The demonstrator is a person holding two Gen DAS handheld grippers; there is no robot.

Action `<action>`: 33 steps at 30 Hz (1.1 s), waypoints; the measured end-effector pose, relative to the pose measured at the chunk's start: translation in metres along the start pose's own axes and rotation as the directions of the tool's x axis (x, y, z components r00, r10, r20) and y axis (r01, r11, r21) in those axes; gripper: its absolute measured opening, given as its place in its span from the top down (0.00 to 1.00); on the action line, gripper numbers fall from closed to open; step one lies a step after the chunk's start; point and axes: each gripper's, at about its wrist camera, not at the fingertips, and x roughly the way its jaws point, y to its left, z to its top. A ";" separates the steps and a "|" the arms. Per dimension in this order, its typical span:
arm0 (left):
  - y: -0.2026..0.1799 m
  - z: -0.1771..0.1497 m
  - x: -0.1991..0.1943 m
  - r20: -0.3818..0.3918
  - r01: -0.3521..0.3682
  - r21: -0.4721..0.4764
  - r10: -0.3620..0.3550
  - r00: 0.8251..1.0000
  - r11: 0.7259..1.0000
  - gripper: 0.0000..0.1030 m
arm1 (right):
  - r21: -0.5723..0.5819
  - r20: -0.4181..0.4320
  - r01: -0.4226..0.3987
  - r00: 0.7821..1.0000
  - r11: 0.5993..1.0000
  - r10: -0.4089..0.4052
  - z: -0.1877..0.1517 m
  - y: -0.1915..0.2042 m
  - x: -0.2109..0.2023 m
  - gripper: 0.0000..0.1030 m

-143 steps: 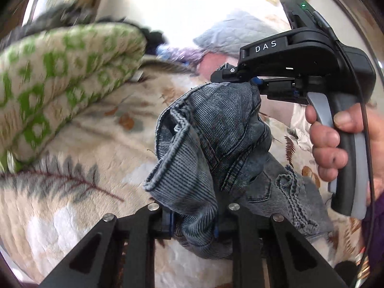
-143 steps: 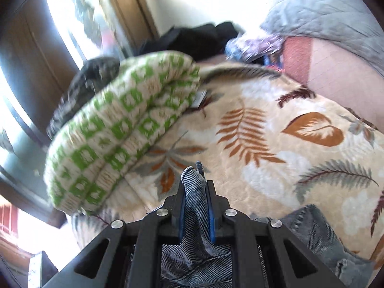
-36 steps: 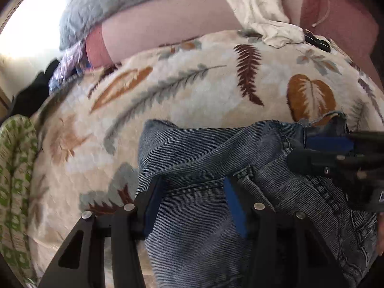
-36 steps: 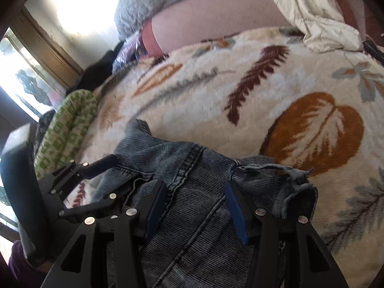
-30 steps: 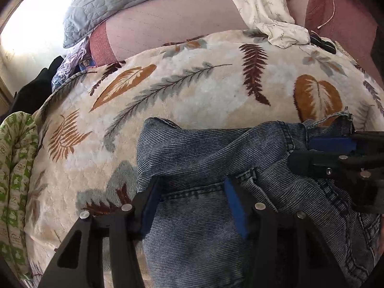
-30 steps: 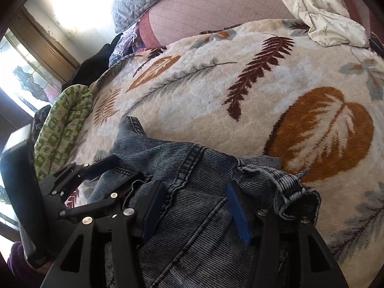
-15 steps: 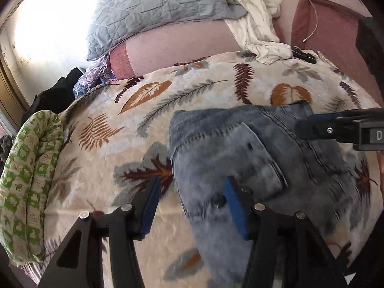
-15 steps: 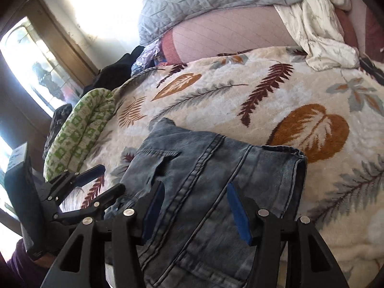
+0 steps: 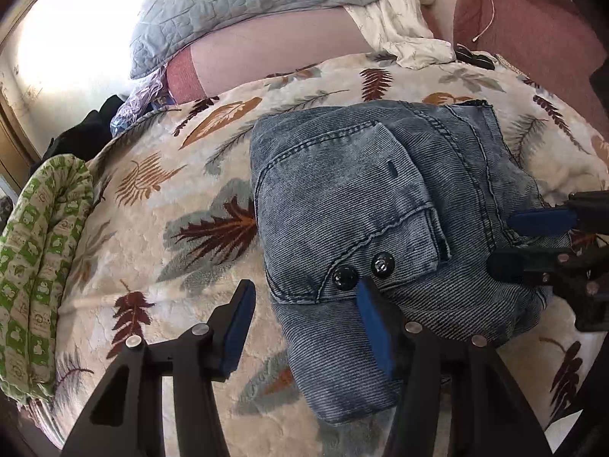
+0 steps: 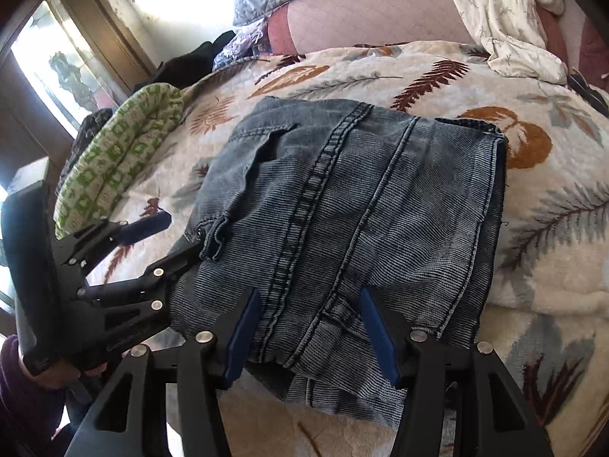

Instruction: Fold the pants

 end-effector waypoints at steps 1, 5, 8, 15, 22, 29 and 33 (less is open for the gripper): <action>0.001 -0.001 0.002 -0.002 0.005 -0.006 -0.005 1.000 1.000 0.45 | -0.022 0.002 0.022 1.000 1.000 -0.022 -0.001 0.004 0.002 0.42; 0.005 -0.004 0.008 -0.003 0.024 -0.039 -0.024 1.000 0.999 0.42 | -0.055 0.018 0.054 0.998 0.997 -0.053 -0.003 0.010 0.008 0.38; 0.010 -0.004 0.007 -0.007 0.014 -0.063 -0.015 1.000 0.998 0.36 | -0.061 0.030 0.044 0.999 0.997 -0.043 -0.003 0.009 0.007 0.37; 0.020 -0.005 -0.005 -0.021 -0.002 -0.152 -0.001 1.000 0.988 0.30 | -0.037 0.045 0.023 0.999 0.999 -0.021 -0.002 0.009 0.000 0.36; 0.020 -0.006 -0.033 0.008 -0.077 -0.130 0.079 0.997 0.988 0.30 | 0.017 0.093 0.021 0.995 1.000 -0.023 0.002 0.000 -0.024 0.36; 0.032 -0.004 -0.058 0.048 -0.080 -0.175 0.090 0.995 0.981 0.30 | 0.081 0.178 0.061 0.981 0.995 -0.075 0.002 -0.014 -0.053 0.35; 0.037 -0.003 -0.067 0.058 -0.075 -0.199 0.088 0.994 0.977 0.30 | 0.127 0.243 0.081 0.964 0.989 -0.111 0.001 -0.024 -0.073 0.35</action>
